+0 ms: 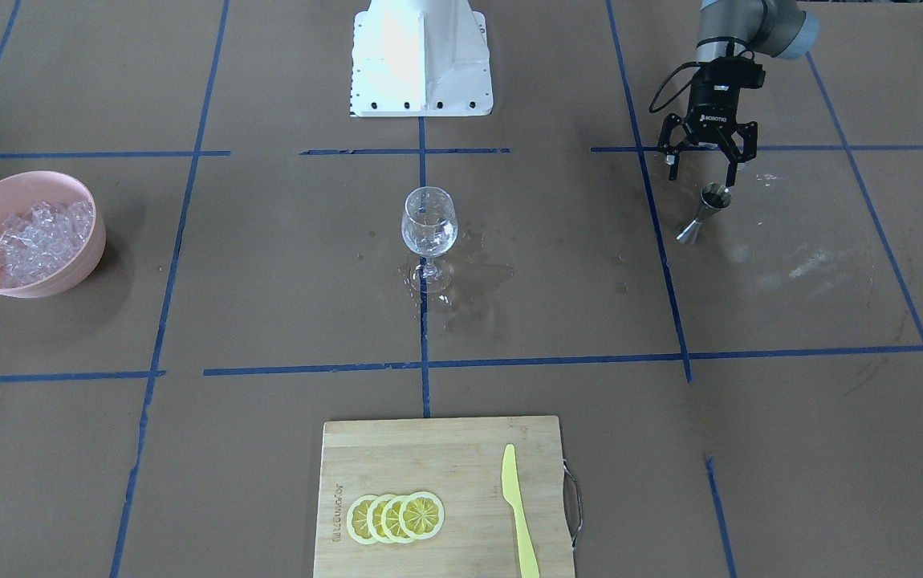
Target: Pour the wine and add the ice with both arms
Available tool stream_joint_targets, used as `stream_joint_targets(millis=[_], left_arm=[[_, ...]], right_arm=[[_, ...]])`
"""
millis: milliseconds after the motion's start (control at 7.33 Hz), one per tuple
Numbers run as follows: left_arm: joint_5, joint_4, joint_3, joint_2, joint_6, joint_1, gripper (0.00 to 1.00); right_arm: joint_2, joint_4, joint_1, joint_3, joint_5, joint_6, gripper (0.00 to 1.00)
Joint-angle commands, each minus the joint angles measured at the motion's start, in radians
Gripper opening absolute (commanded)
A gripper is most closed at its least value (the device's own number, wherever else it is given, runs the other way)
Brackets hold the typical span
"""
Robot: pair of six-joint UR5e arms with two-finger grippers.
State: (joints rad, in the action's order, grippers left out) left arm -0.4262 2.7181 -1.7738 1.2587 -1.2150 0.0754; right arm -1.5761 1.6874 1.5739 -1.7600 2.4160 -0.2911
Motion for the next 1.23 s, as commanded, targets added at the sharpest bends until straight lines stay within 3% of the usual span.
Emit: stream_joint_targets(millis=[0,1092], left_arm=[[0.032,0.002,0.022,0.037,0.005,0.000,0.99],[0.029,0.002,0.120,0.123,0.005,-0.103,0.99]], right_arm=[[-0.001,0.000,0.000,-0.001,0.000,0.000,1.00],[-0.001,0.000,0.000,-0.001,0.000,0.000,1.00]])
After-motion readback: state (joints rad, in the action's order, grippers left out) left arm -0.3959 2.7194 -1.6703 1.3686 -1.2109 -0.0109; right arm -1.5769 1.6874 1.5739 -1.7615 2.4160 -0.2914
